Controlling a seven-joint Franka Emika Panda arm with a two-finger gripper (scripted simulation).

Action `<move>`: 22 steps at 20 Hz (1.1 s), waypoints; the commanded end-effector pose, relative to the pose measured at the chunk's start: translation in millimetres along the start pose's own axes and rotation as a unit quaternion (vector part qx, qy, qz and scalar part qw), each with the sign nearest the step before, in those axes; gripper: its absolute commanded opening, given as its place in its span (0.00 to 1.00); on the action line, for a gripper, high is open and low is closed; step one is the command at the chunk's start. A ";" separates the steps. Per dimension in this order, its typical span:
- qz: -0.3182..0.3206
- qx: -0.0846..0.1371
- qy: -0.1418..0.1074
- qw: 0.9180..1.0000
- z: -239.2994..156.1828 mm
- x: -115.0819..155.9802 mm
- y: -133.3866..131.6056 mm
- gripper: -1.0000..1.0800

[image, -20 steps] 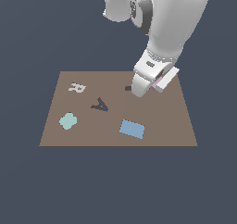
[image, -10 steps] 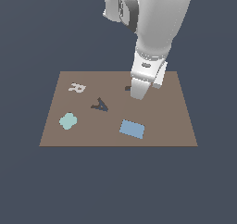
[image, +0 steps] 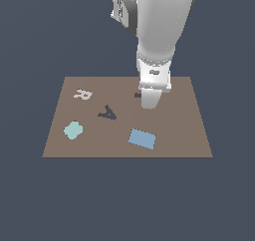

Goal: Insert a designated object into the corresponding slot on a board.

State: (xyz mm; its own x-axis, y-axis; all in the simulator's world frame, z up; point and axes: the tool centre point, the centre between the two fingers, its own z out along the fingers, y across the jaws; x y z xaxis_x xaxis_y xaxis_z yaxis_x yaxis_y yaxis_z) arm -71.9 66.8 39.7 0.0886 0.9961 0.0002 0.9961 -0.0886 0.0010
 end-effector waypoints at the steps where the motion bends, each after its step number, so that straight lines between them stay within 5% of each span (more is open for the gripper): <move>1: -0.026 0.000 0.000 1.000 -0.4 -3.6 1.9 0.00; 22: -0.086 0.000 0.000 0.996 8.7 -12.1 7.8 0.00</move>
State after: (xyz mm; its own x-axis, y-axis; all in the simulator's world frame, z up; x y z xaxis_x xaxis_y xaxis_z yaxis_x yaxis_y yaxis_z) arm -65.3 54.2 33.6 -0.0819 0.9966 0.0003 0.9966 0.0819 0.0008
